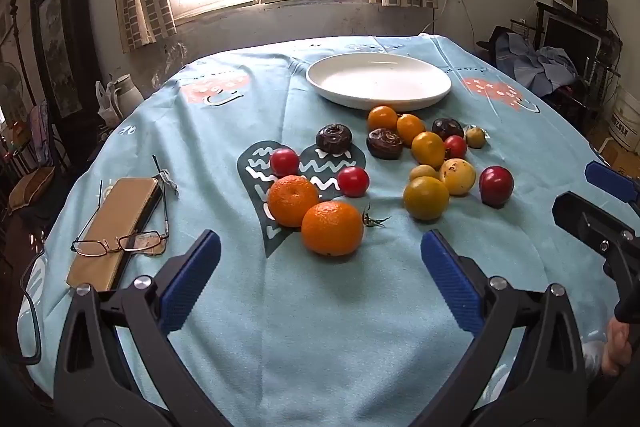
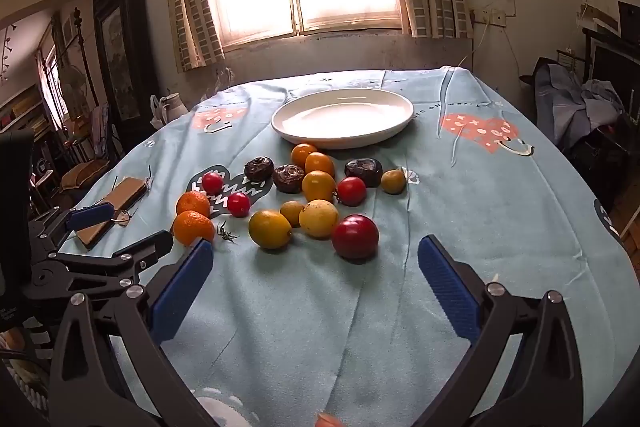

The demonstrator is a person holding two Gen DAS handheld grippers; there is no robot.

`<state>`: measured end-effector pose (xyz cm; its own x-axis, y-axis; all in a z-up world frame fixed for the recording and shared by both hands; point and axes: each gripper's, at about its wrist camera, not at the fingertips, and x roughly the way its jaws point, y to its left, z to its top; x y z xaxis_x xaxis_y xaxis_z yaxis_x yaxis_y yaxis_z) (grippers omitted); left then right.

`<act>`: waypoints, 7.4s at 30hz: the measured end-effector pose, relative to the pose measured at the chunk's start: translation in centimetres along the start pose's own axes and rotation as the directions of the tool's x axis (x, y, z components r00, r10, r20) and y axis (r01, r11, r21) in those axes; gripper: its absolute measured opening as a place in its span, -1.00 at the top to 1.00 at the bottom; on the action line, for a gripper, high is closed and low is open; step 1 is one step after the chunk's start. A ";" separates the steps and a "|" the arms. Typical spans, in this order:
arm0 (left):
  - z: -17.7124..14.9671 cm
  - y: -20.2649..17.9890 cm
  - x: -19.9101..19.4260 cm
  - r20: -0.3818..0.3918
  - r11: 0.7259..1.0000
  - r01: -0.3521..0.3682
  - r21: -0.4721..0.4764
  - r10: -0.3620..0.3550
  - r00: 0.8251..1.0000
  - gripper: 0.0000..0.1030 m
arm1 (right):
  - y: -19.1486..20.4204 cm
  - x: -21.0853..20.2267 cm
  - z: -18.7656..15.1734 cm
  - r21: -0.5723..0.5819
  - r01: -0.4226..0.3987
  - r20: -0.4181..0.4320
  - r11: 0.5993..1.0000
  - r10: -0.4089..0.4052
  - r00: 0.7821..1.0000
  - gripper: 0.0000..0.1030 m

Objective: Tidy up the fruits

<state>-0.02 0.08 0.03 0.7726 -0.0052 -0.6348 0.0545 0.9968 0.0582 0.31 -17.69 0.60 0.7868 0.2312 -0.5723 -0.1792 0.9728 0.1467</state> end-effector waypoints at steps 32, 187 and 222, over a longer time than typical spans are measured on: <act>-0.3 -0.4 0.2 0.004 0.999 -0.030 0.014 0.030 1.000 -0.96 | 0.5 -0.3 -0.4 -0.008 -0.006 0.027 1.000 0.006 1.000 -0.97; 11.6 3.7 11.4 -0.065 0.992 0.123 0.003 -0.122 0.990 -0.47 | -8.0 9.0 10.3 0.161 -0.152 0.095 0.975 0.138 0.986 -0.35; 3.1 5.0 11.9 -0.242 0.972 0.227 -0.058 -0.234 0.942 0.13 | -6.4 9.2 5.9 0.123 -0.134 0.030 0.983 0.132 0.991 -0.65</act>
<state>11.40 4.73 -4.85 0.5620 -0.2189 -0.7976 0.1917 0.9726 -0.1318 12.14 -21.83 -0.83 0.7740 0.3567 -0.5231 -0.2093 0.9239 0.3203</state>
